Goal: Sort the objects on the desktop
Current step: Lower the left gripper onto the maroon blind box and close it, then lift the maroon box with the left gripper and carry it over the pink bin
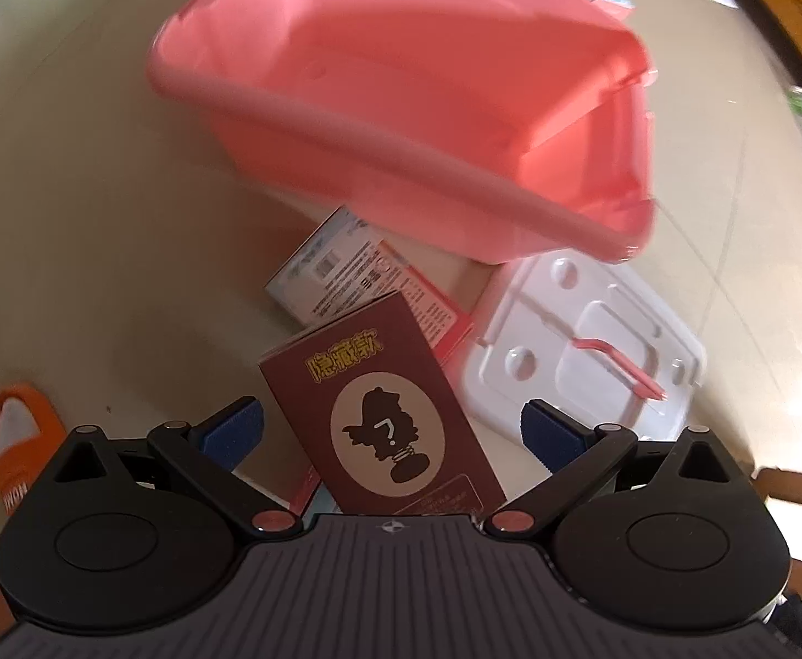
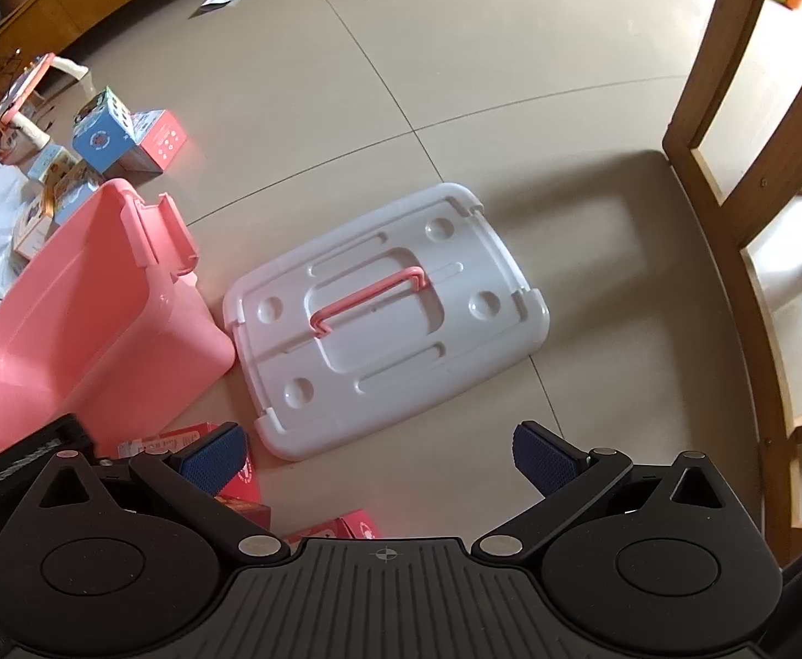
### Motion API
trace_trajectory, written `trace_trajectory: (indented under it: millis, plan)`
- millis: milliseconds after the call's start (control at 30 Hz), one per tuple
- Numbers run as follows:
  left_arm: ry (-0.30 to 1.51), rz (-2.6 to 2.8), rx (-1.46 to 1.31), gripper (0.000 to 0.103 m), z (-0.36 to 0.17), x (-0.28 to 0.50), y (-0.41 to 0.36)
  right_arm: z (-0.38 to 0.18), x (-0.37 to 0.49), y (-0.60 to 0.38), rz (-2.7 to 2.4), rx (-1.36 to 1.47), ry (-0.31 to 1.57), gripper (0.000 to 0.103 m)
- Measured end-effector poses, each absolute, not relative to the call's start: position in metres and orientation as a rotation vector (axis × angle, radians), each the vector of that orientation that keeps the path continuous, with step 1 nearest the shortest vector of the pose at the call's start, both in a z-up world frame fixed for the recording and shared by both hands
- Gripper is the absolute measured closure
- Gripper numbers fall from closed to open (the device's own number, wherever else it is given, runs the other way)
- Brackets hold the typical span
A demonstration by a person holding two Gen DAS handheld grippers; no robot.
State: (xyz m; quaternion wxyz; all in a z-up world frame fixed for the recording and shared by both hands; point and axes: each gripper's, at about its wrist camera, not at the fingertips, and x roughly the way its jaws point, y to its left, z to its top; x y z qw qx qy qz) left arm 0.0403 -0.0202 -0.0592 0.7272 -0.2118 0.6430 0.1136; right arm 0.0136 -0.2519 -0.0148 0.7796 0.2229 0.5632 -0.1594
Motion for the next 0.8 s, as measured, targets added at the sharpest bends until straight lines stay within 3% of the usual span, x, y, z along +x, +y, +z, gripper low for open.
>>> trace_trajectory:
  millis: [100, 267, 600, 800]
  plan:
    - [1.452, 0.297, -0.504, 0.003, -0.074, 0.043, -0.021, -0.018, 0.013, -0.255, -0.347, 0.5, 1.221, 0.0]
    - [1.464, 0.353, -0.579, 0.025, -0.095, 0.042, -0.023, -0.024, 0.013, -0.261, -0.351, 0.537, 1.233, 0.0]
    - [1.451, 0.303, -0.393, 0.037, -0.099, 0.023, -0.056, -0.026, 0.014, -0.266, -0.346, 0.571, 1.237, 0.0]
    - [1.425, 0.268, -0.276, 0.037, -0.097, -0.006, -0.083, -0.027, 0.016, -0.261, -0.311, 0.558, 1.258, 0.0]
